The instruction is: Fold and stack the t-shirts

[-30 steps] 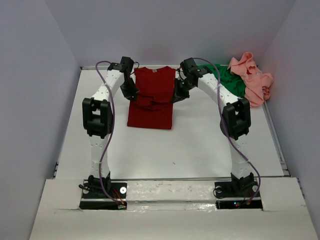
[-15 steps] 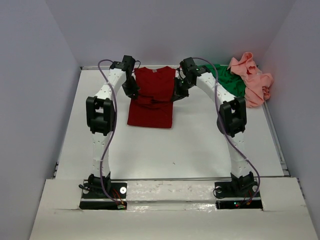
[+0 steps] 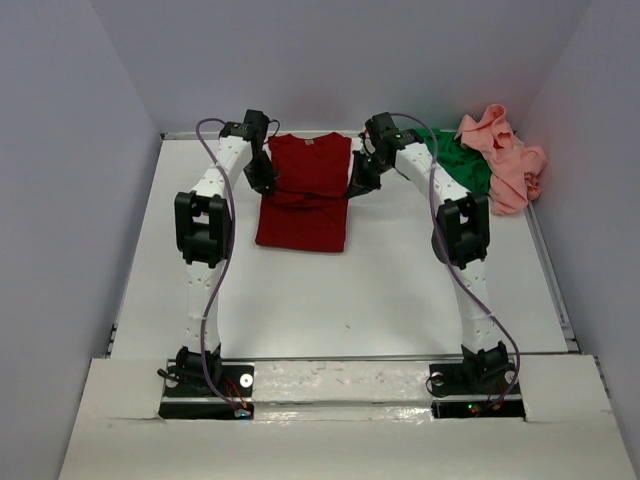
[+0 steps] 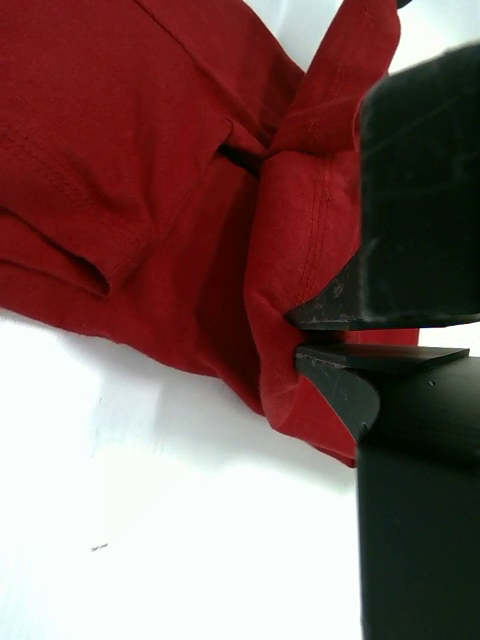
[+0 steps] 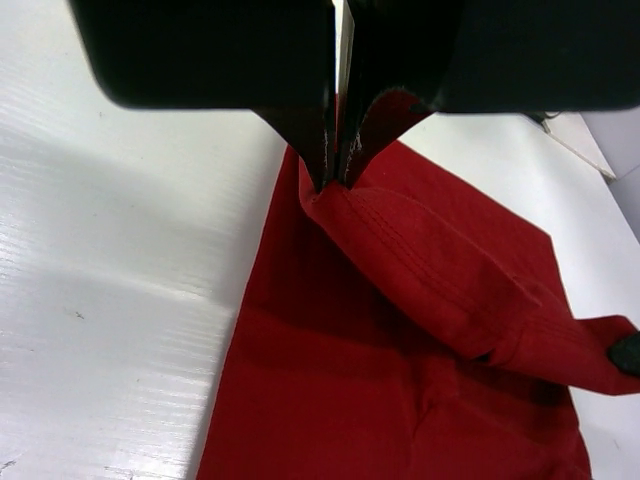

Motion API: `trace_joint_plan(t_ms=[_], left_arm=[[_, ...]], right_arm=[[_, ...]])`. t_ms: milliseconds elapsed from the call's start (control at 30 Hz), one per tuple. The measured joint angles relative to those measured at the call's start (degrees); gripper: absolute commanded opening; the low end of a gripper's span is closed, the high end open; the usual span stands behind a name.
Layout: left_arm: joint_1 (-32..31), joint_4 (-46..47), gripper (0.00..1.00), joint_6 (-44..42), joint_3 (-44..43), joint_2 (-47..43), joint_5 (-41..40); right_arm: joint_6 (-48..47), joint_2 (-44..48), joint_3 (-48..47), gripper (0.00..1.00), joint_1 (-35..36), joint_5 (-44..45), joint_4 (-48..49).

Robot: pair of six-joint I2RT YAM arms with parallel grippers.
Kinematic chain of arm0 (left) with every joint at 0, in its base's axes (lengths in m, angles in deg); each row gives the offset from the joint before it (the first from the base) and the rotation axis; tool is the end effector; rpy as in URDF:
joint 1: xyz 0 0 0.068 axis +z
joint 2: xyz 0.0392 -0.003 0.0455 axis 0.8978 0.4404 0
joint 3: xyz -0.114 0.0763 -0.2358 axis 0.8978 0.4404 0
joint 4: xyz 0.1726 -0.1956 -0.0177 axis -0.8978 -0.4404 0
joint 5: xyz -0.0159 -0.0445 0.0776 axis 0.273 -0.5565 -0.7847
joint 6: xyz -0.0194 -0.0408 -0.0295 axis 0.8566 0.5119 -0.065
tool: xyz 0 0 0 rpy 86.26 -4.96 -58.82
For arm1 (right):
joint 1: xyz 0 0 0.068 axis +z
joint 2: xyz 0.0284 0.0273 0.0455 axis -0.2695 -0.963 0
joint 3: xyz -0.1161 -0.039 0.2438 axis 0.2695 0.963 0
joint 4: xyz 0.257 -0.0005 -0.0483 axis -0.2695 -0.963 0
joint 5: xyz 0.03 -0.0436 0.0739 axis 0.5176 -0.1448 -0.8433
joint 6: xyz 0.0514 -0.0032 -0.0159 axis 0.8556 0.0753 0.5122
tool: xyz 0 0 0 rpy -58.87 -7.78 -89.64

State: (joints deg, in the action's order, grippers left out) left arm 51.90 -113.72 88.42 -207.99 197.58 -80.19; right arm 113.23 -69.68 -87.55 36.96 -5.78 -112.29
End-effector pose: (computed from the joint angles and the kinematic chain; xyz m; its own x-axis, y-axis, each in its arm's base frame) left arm 0.4898 -0.1062 0.2312 -0.8779 -0.3484 -0.3286 -0.2651 0.9249 -0.2724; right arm 0.4738 0.2001 0.2291 -0.9597 0.0432 -0.2777 -0.1115 0.8485 0.5173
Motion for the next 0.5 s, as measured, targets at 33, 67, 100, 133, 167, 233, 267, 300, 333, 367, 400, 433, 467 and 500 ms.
trace_joint_plan(t_ms=[33, 67, 100, 133, 167, 233, 267, 300, 333, 367, 400, 433, 467, 500], left_arm=[[0.11, -0.02, 0.0, 0.0, 0.0, 0.0, 0.0], [0.24, 0.0, 0.0, 0.0, 0.0, 0.02, 0.0], [0.48, 0.0, 0.0, 0.0, -0.04, 0.11, -0.02], [0.81, 0.17, 0.0, 0.0, -0.11, 0.33, -0.02], [0.85, 0.22, 0.0, 0.0, -0.11, 0.42, -0.02], [0.85, 0.52, 0.0, 0.0, -0.33, 0.87, -0.02], [0.85, 0.81, 0.0, 0.0, -0.33, 1.03, -0.02], [0.85, 0.94, 0.0, 0.0, -0.33, 1.2, -0.02], [0.85, 1.16, 0.0, 0.0, -0.33, 1.42, -0.02], [0.85, 1.31, 0.0, 0.0, -0.33, 1.57, -0.02], [0.85, 1.44, 0.0, 0.0, -0.33, 1.75, -0.02], [0.85, 1.64, 0.0, 0.0, -0.33, 1.88, -0.02], [0.87, 1.86, 0.0, 0.0, -0.35, 2.12, -0.02], [0.87, 2.08, 0.0, 0.0, -0.35, 2.29, -0.02]], right_arm=[[0.0, -0.26, -0.17, 0.0, 0.0, 0.0, 0.0], [0.02, -0.5, -0.26, 0.0, -0.24, -0.04, 0.07], [0.13, -0.72, -0.28, 0.0, -0.33, -0.28, 0.09], [0.17, -1.05, -0.61, 0.0, -0.39, -0.61, 0.2], [0.17, -1.09, -0.63, 0.0, -0.39, -0.7, 0.15], [0.17, -1.46, -1.42, 0.0, -0.39, -1.07, 0.35], [0.17, -1.66, -1.7, 0.0, -0.39, -1.16, 0.44], [0.17, -1.95, -2.08, 0.0, -0.39, -1.29, 0.66], [0.17, -2.05, -2.16, 0.0, -0.39, -1.36, 0.85], [0.17, -2.16, -2.16, 0.0, -0.39, -1.44, 1.07], [0.17, -2.45, -2.21, 0.0, -0.42, -1.51, 1.4], [0.17, -2.67, -2.34, 0.0, -0.42, -1.6, 1.53], [0.2, -2.93, -2.56, 0.0, -0.42, -1.64, 1.55], [0.2, -3.13, -2.69, 0.0, -0.42, -1.66, 1.68]])
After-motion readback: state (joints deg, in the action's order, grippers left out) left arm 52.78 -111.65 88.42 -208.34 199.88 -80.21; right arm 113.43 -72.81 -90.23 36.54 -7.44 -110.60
